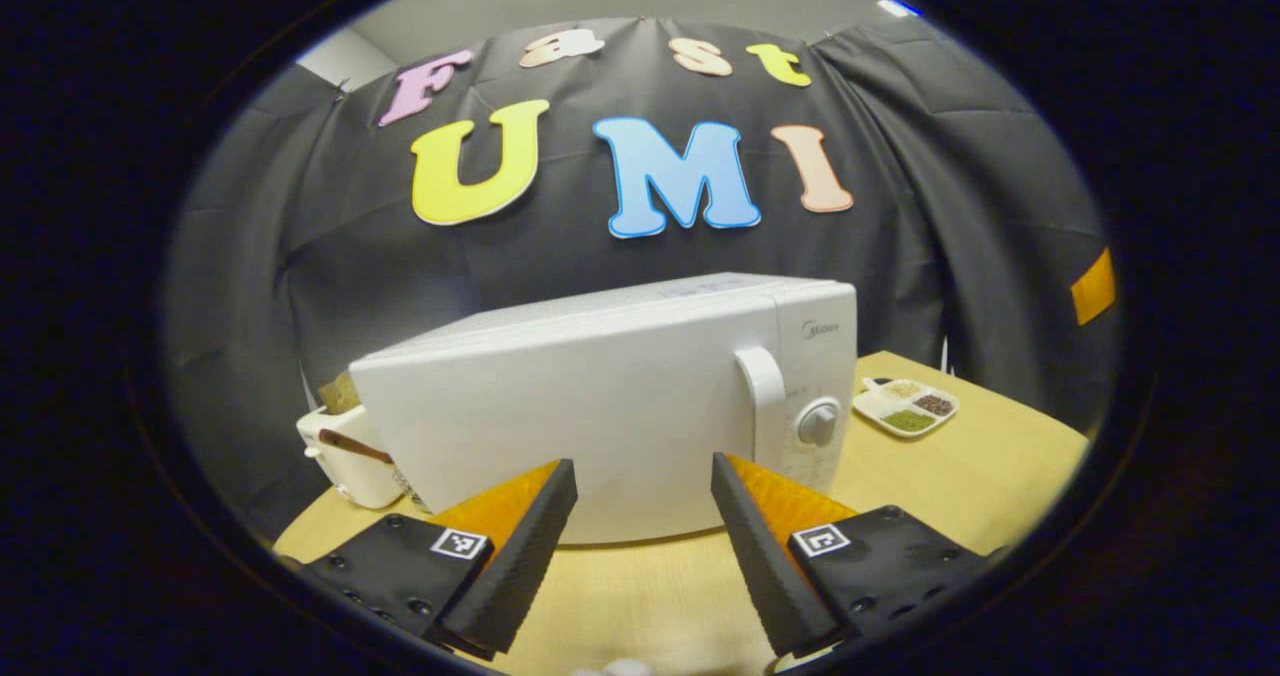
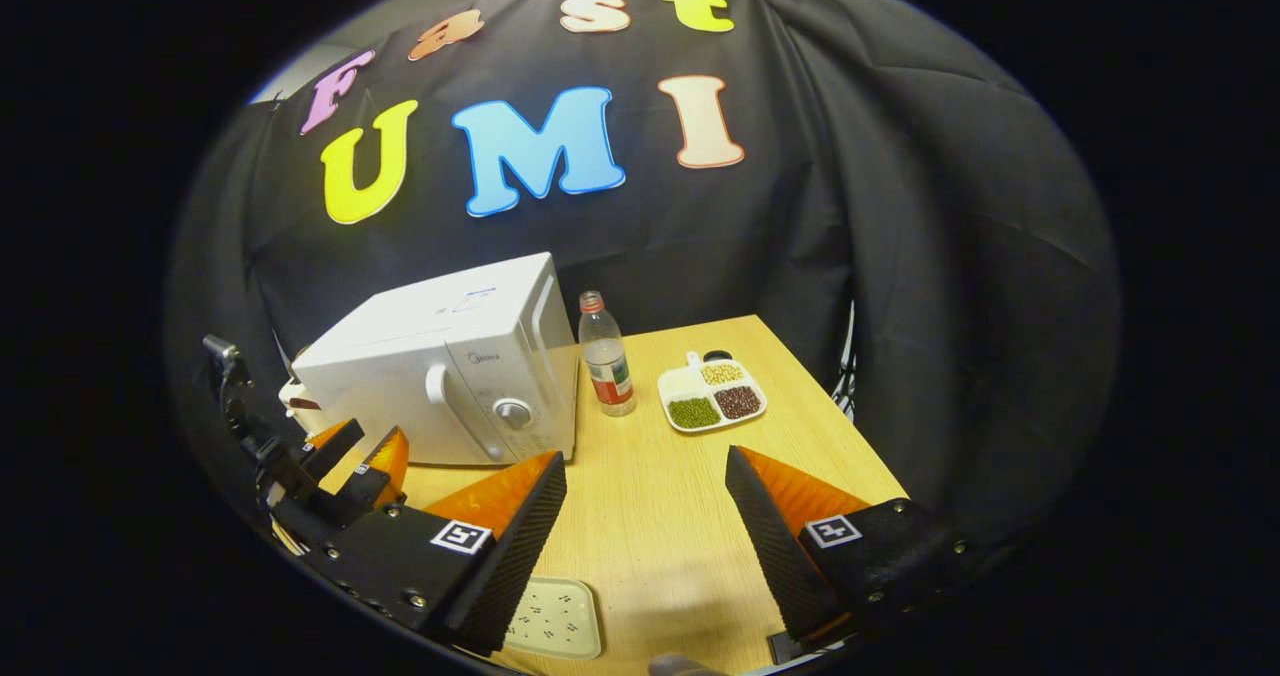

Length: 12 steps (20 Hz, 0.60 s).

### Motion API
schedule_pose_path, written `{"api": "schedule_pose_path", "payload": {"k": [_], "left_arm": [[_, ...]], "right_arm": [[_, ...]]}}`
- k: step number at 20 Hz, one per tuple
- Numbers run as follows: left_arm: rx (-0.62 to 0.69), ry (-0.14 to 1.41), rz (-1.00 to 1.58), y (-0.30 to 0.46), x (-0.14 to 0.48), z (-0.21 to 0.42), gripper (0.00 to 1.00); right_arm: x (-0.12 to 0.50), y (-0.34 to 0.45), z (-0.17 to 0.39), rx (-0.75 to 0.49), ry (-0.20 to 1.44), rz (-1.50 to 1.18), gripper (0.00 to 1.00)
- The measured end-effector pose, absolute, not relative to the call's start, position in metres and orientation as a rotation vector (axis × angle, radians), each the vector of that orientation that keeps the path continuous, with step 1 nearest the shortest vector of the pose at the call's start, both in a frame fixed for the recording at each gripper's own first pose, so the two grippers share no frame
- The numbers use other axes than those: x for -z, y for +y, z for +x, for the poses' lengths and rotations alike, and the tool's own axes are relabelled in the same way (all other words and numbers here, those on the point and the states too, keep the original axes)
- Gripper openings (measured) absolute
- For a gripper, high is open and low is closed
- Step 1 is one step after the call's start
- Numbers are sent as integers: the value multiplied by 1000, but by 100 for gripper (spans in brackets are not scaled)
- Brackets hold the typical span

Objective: Open the microwave oven with the left hand, put the food in, and close the microwave oven.

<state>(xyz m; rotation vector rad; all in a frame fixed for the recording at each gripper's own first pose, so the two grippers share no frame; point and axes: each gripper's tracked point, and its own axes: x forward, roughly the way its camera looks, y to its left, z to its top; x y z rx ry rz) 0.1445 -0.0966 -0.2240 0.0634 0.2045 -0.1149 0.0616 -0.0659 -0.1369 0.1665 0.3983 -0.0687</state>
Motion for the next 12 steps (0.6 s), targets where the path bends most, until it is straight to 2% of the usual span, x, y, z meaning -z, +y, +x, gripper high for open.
{"api": "schedule_pose_path", "payload": {"k": [5, 12], "left_arm": [[103, 115, 3, -56, 130, 84, 94], [1, 9, -39, 12, 14, 15, 94]], "right_arm": [[80, -55, 44, 34, 286, 151, 98], [12, -52, 15, 34, 148, 134, 98]]}}
